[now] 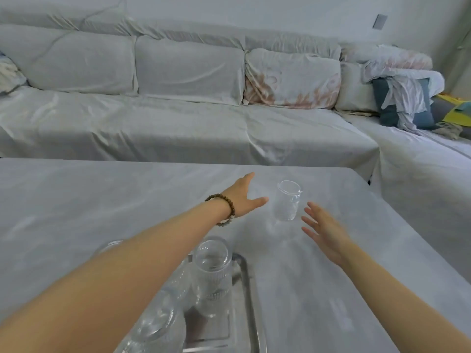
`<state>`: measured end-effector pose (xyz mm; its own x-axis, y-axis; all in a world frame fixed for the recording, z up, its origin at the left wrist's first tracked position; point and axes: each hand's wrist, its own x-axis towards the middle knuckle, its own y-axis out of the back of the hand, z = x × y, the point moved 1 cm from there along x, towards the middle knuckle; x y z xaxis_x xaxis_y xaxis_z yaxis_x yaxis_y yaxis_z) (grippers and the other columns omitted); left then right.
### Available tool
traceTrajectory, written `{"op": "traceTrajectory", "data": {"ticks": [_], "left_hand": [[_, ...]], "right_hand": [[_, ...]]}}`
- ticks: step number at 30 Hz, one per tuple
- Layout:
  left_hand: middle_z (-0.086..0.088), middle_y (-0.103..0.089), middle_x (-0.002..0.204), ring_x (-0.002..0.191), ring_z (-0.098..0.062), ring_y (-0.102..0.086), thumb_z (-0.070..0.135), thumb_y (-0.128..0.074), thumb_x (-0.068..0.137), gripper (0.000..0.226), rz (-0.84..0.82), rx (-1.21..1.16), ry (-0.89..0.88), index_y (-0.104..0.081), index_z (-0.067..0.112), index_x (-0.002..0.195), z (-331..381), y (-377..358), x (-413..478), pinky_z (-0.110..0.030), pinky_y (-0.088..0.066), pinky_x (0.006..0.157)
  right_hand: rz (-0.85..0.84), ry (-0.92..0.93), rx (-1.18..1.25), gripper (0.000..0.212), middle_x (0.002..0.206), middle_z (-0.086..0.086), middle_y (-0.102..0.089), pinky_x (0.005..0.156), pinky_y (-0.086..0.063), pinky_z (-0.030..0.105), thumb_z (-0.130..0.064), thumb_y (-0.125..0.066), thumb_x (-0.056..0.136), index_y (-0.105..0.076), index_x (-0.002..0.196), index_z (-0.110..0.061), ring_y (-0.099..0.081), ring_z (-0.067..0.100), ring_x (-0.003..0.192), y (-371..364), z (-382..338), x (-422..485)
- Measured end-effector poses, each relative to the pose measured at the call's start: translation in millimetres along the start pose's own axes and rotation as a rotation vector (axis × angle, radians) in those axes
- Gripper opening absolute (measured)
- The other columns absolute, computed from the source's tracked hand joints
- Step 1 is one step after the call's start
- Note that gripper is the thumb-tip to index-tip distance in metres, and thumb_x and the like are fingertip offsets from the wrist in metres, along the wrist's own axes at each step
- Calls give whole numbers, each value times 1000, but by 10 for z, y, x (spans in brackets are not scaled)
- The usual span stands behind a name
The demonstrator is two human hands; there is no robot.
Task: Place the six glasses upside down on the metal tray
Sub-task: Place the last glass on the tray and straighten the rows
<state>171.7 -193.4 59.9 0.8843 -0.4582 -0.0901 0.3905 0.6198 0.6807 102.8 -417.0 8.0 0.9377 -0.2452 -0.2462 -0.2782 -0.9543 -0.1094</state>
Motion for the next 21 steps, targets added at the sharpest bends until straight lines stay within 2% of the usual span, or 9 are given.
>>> {"op": "traceTrajectory", "data": {"ticks": [3, 6, 8, 11, 14, 16, 18, 21], "left_hand": [[-4, -16, 158, 138, -24, -32, 47, -62, 82, 91, -27, -73, 46, -7, 20, 149, 116, -184, 407, -40, -30, 111], [-2, -21, 156, 136, -24, -35, 46, -67, 79, 93, -32, -159, 61, -12, 18, 148, 151, -392, 724, -39, -32, 110], [-1, -29, 152, 133, -23, -39, 44, -71, 76, 91, -31, -183, 49, -20, 18, 146, 159, -535, 877, -37, -35, 108], [0, -47, 136, 121, -21, -49, 41, -76, 72, 77, 35, -209, 12, -38, 19, 134, 149, -674, 1034, -36, -41, 102], [1, -55, 122, 108, -20, -56, 43, -79, 67, 67, 98, -236, -24, -48, 19, 122, 128, -704, 1083, -39, -46, 97], [2, -56, 118, 105, -20, -57, 45, -79, 66, 67, 115, -235, -33, -49, 19, 120, 105, -703, 1059, -40, -48, 96], [4, -56, 117, 104, -19, -58, 49, -78, 65, 67, 115, -241, -33, -50, 21, 119, 104, -682, 1011, -40, -48, 95], [6, -55, 116, 104, -17, -58, 53, -78, 63, 67, 117, -260, -37, -50, 24, 116, 141, -582, 878, -40, -49, 95]], "right_hand": [[-7, -33, 31, 49, 133, -3, -46, 102, -40, 37, -39, -51, 95, -43, 139, -19, -48, 19, 123, 66, 25, 254], [-51, -55, 49, 28, 121, -12, -55, 103, -38, 35, -43, -44, 96, -58, 114, -26, -55, 8, 110, 64, 63, 443], [-78, -39, 59, 22, 111, -18, -59, 101, -37, 33, -44, -41, 97, -59, 99, -32, -56, -1, 102, 54, 109, 537], [-75, -1, 26, 22, 102, -26, -62, 96, -39, 30, -42, -39, 98, -60, 94, -36, -56, -6, 98, 49, 168, 629], [-102, 26, -8, 23, 97, -30, -69, 91, -41, 25, -38, -42, 98, -65, 99, -38, -57, -10, 101, 70, 182, 660], [-157, 22, -38, 23, 110, -28, -67, 94, -41, 26, -37, -47, 97, -63, 113, -36, -55, -7, 110, 92, 185, 628], [-186, 37, -105, 41, 132, -17, -58, 101, -39, 30, -35, -55, 93, -52, 133, -30, -49, 2, 125, 111, 157, 560], [-181, 129, -219, 56, 141, -9, -51, 109, -36, 34, -30, -65, 87, -45, 140, -27, -47, 9, 130, 80, 63, 399]]}}
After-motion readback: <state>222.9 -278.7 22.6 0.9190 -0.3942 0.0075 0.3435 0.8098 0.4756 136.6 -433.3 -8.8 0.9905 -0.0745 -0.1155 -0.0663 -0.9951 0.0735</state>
